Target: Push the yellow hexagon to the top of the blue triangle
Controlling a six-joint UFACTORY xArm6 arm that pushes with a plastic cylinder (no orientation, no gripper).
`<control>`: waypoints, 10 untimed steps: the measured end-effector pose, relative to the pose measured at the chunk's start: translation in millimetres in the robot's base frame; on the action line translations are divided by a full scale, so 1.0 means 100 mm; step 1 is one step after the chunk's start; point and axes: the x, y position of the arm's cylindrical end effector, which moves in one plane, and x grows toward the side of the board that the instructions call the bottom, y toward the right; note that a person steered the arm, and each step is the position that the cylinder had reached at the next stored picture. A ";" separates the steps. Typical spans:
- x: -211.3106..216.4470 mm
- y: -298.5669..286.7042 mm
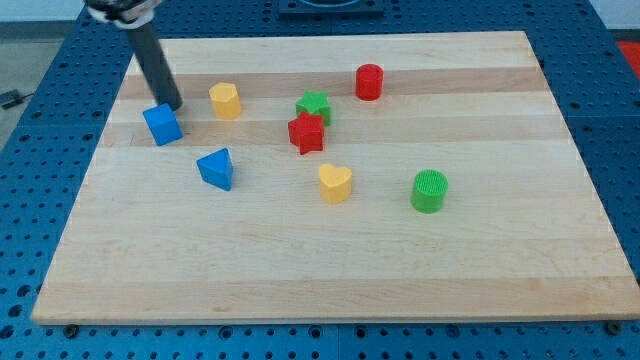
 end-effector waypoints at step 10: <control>0.16 0.54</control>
